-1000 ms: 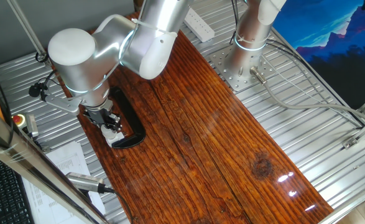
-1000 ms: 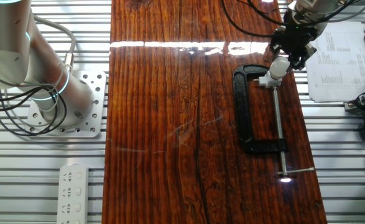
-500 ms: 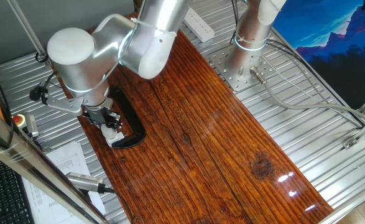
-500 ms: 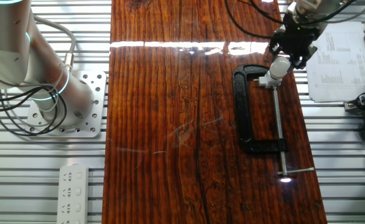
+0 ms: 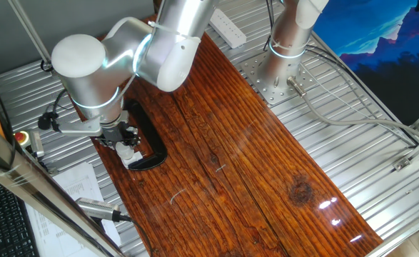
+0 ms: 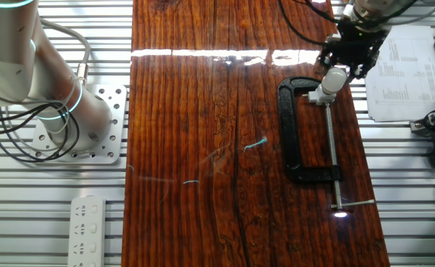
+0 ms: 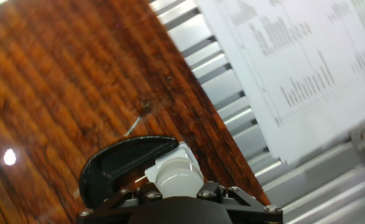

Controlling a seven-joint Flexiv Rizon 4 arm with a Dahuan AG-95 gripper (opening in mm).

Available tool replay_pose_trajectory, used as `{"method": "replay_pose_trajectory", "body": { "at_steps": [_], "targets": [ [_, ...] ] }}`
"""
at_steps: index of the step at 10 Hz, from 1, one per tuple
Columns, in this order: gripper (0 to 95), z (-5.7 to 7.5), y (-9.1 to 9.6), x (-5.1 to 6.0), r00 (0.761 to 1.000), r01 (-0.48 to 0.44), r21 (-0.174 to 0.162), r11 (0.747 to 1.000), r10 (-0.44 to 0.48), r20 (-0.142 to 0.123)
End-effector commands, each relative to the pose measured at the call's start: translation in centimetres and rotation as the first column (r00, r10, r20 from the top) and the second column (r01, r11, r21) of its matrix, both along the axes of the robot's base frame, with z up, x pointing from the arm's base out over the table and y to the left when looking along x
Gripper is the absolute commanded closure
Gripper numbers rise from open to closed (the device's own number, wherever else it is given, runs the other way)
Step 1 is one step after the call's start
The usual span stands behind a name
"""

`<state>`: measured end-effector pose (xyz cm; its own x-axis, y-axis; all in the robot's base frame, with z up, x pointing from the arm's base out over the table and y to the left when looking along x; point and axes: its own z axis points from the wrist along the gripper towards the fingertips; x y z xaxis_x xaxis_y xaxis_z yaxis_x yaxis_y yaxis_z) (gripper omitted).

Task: Take out the light bulb by rotating it

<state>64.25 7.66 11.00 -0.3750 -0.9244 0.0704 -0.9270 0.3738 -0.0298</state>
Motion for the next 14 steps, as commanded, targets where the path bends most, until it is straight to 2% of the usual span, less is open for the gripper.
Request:
{"method": "replay_pose_trajectory", "body": {
  "at_steps": [1, 3, 7, 10, 14],
  "targets": [
    [95.0, -0.08, 0.05, -0.14, 0.984, -0.179, -0.016, 0.984, 0.179, 0.009],
    [95.0, -0.02, 0.09, -0.09, 0.961, -0.276, -0.017, 0.961, 0.276, 0.006],
    [95.0, 0.01, 0.13, -0.07, 0.889, -0.459, -0.012, 0.888, 0.459, 0.001],
    [95.0, -0.03, 0.27, -0.08, 0.836, -0.549, -0.015, 0.836, 0.549, -0.004],
    [95.0, -0.03, 0.34, -0.07, 0.779, -0.627, -0.021, 0.779, 0.627, 0.000]
  ]
}}
